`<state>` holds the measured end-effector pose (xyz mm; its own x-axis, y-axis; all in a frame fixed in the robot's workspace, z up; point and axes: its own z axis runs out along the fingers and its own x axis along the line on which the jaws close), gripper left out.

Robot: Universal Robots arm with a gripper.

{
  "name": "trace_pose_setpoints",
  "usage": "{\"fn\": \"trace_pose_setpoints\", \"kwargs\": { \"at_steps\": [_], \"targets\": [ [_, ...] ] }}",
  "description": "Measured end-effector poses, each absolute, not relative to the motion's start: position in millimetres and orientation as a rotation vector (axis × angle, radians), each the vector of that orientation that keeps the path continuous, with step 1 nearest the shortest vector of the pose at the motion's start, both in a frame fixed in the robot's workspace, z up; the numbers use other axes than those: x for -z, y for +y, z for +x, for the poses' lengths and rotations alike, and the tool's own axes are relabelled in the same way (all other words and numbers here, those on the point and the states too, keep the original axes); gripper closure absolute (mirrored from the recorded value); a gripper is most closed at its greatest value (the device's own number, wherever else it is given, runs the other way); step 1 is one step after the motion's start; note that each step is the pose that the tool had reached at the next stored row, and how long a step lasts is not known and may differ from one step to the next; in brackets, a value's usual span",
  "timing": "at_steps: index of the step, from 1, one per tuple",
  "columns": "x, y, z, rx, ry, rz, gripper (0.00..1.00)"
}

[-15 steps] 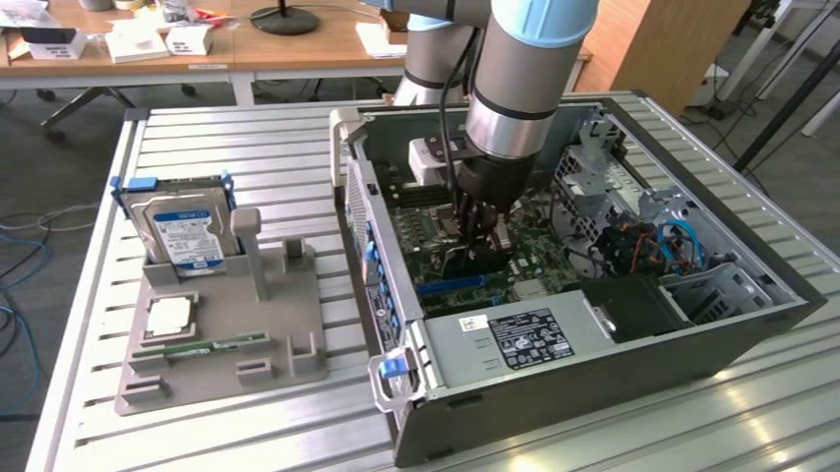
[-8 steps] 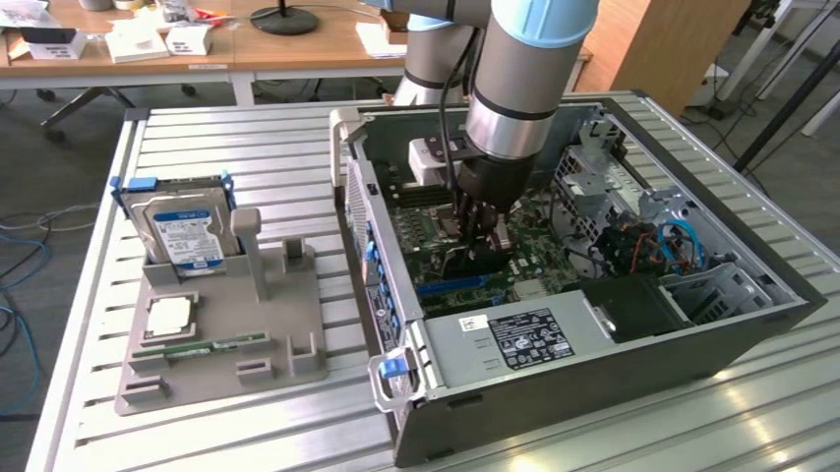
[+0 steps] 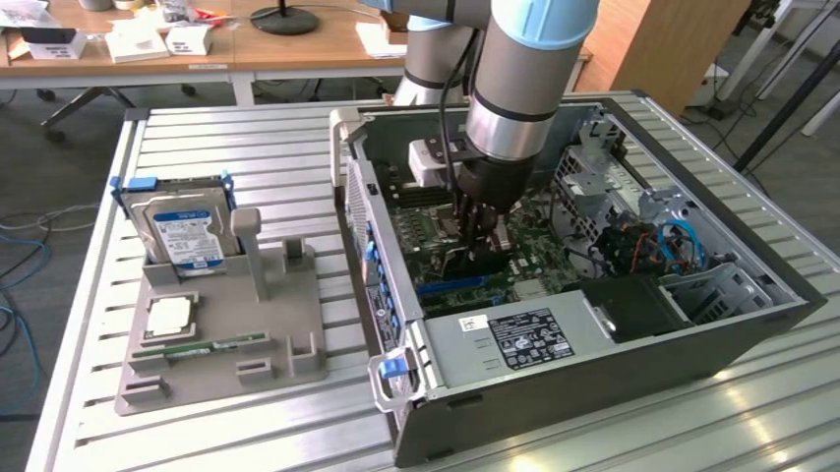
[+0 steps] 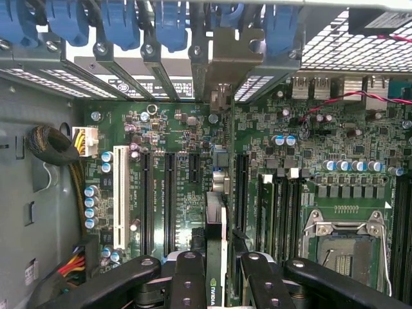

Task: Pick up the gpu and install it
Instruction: 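Insert the gpu into the slot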

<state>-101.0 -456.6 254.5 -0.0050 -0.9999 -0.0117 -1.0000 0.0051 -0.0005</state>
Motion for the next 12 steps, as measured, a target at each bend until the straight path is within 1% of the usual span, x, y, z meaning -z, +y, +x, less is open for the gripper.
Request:
{"fn": "trace_pose_setpoints", "kwargs": {
  "at_steps": [12],
  "targets": [
    [-253.6,-456.7,-101.0,-0.011,2.226,-2.205,0.74]
  ]
}}
